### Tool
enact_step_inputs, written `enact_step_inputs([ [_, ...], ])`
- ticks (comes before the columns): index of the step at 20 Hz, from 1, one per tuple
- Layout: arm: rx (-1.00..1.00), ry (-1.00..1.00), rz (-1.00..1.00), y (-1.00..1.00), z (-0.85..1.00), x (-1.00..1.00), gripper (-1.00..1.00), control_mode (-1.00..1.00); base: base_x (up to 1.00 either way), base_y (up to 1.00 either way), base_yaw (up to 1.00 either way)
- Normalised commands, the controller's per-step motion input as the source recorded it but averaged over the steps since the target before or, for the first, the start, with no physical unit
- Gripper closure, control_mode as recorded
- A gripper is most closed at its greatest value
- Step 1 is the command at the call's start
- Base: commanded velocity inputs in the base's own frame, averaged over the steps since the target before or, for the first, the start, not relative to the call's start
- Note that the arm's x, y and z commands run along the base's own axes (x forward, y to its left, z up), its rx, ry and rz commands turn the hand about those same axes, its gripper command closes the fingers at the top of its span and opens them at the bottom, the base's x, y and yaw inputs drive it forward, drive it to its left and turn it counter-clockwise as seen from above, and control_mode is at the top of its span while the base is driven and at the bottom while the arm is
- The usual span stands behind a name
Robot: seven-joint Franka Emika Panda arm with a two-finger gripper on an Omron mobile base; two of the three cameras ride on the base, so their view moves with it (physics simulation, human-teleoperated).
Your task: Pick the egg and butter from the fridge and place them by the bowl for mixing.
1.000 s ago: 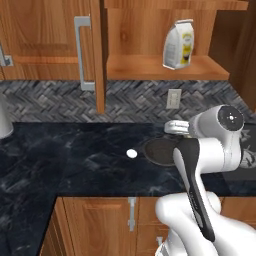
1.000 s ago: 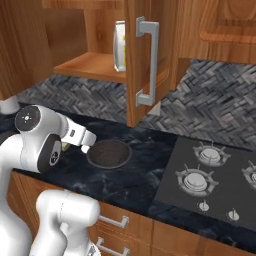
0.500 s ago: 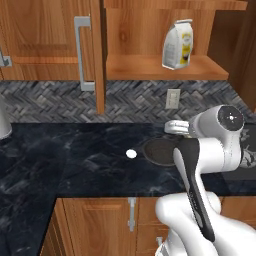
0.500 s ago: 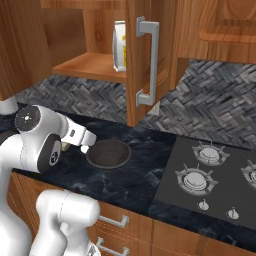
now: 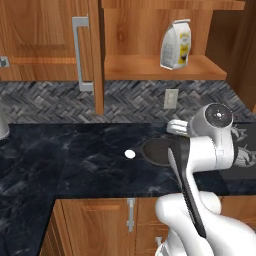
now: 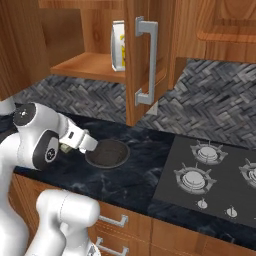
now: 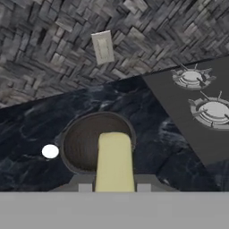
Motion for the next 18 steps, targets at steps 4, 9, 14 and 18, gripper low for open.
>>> enact_step_inputs([
  [4, 0.00, 0.12, -0.32, -0.29, -0.24, 0.09, 1.00, -1.00, 0.00, 0.00, 0.00],
  [9, 0.01, 0.09, -0.10, -0.33, -0.30, 0.04, 1.00, -1.00, 0.00, 0.00, 0.00],
  [14, 0.03, 0.10, -0.03, -0.37, -0.43, 0.10, 1.00, -1.00, 0.00, 0.00, 0.00],
  [18, 0.05, 0.12, -0.05, -0.31, -0.47, 0.06, 1.00, -1.00, 0.00, 0.00, 0.00],
])
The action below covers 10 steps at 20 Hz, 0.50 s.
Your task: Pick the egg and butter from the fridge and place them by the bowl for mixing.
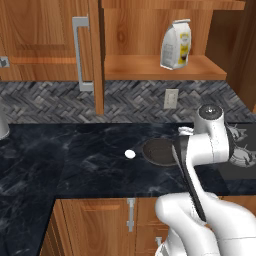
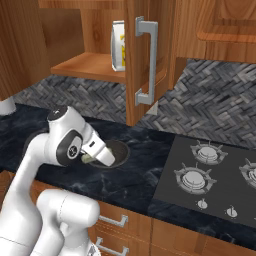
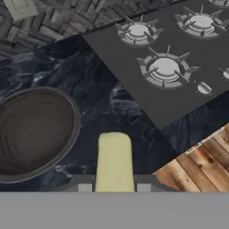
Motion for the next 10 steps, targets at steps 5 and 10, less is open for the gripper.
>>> enact_step_inputs([
  [5, 0.00, 0.01, -0.01, -0.14, -0.60, 0.05, 1.00, -1.00, 0.00, 0.00, 0.00],
  [10, 0.02, 0.12, 0.00, -0.18, -0.38, 0.30, 1.00, -1.00, 0.00, 0.00, 0.00],
])
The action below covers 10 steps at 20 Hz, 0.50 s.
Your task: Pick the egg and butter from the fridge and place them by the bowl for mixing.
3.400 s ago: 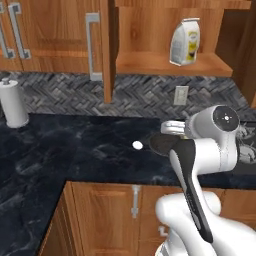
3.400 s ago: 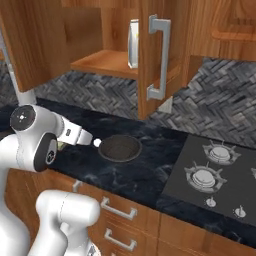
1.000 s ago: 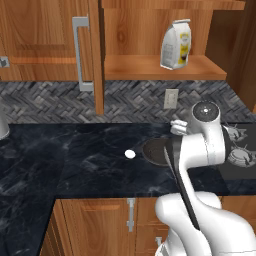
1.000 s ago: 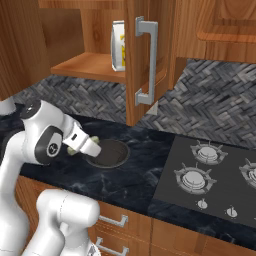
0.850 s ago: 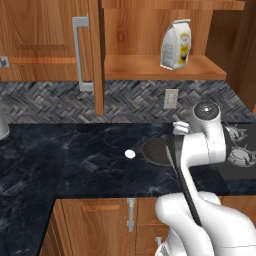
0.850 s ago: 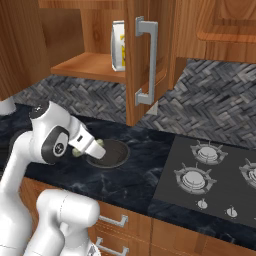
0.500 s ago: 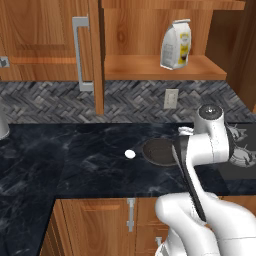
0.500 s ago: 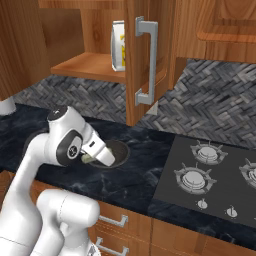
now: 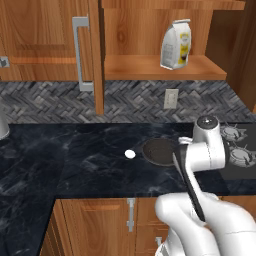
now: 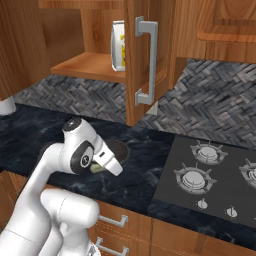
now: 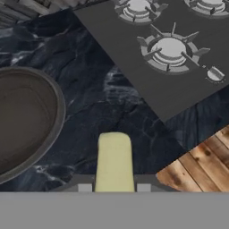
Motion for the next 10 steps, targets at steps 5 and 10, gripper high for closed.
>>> enact_step_inputs([
  [5, 0.01, 0.21, 0.00, -0.20, -0.25, 0.39, 1.00, -1.00, 0.00, 0.00, 0.00],
  [10, 0.00, 0.13, 0.00, -0.17, -0.17, 0.42, 1.00, -1.00, 0.00, 0.00, 0.00],
])
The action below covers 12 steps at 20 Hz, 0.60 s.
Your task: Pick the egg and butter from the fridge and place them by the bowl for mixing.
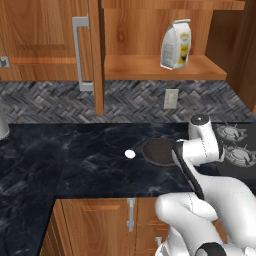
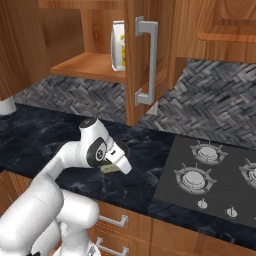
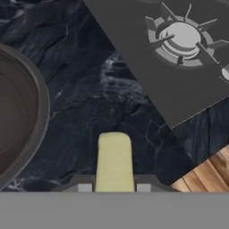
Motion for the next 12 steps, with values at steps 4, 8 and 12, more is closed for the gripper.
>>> enact_step_inputs([
  [4, 0.00, 0.03, 0.00, -0.14, -0.25, 0.23, 1.00, -1.00, 0.00, 0.00, 0.00],
  [8, 0.01, -0.01, 0.00, -0.20, -0.26, 0.25, 1.00, -1.00, 0.00, 0.00, 0.00],
  [12, 0.06, -0.07, 0.00, -0.22, -0.31, 0.16, 1.00, -1.00, 0.00, 0.00, 0.00],
])
